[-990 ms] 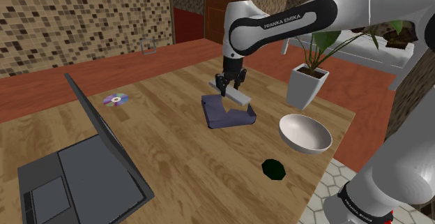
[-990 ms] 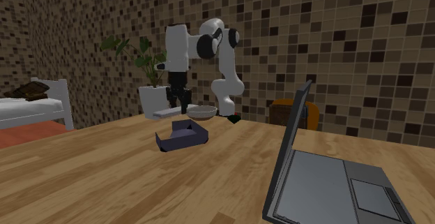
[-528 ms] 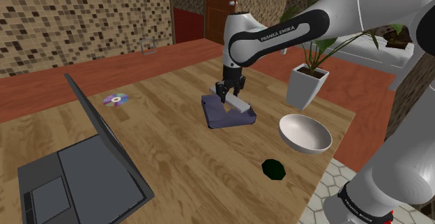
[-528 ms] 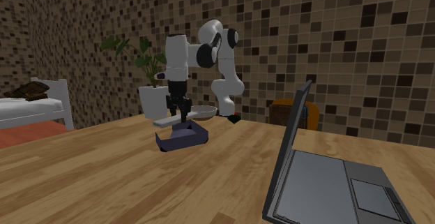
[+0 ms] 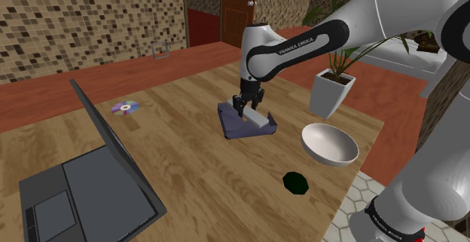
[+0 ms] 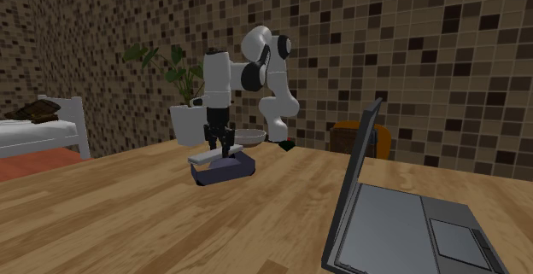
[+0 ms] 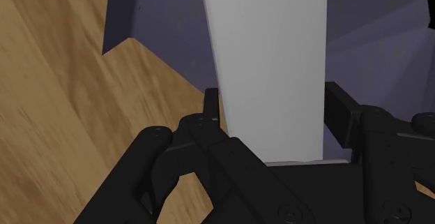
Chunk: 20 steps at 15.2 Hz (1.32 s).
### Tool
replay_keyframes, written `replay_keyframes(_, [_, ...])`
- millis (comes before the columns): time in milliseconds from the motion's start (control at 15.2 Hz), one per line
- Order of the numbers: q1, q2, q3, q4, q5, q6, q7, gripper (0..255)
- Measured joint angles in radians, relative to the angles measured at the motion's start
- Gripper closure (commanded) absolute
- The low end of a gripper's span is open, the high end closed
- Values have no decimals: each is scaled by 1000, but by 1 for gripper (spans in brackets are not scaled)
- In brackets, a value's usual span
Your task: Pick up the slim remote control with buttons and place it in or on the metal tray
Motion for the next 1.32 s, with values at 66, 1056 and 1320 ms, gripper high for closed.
replay_keyframes(66, [0, 0, 0, 0, 0, 1, 0, 255])
replay_keyframes(1056, [-1, -46, 2, 66, 16, -110, -11, 0])
replay_keyframes(1320, [-1, -51, 2, 69, 17, -119, -12, 0])
